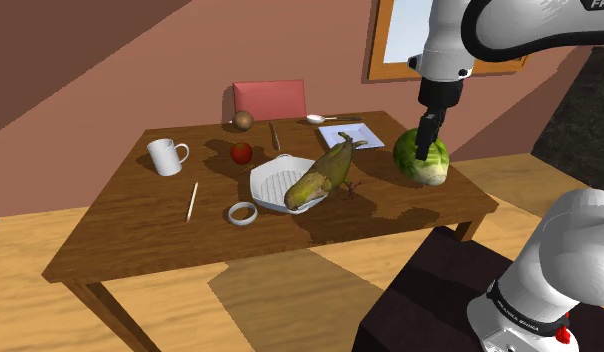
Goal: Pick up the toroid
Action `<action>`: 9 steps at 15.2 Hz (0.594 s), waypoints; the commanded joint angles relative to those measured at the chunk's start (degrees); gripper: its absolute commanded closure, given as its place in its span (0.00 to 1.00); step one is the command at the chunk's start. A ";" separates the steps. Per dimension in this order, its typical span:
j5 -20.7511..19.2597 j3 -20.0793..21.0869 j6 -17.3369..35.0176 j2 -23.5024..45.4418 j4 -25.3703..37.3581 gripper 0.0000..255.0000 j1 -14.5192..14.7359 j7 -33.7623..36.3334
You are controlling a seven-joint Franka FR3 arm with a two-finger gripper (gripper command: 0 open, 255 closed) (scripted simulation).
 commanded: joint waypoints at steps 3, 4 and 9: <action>1.35 1.55 2.63 2.97 0.45 0.00 0.75 1.81; 1.97 2.32 3.92 4.54 0.79 0.00 1.11 2.69; 4.42 6.05 10.06 12.98 3.53 0.00 2.65 6.94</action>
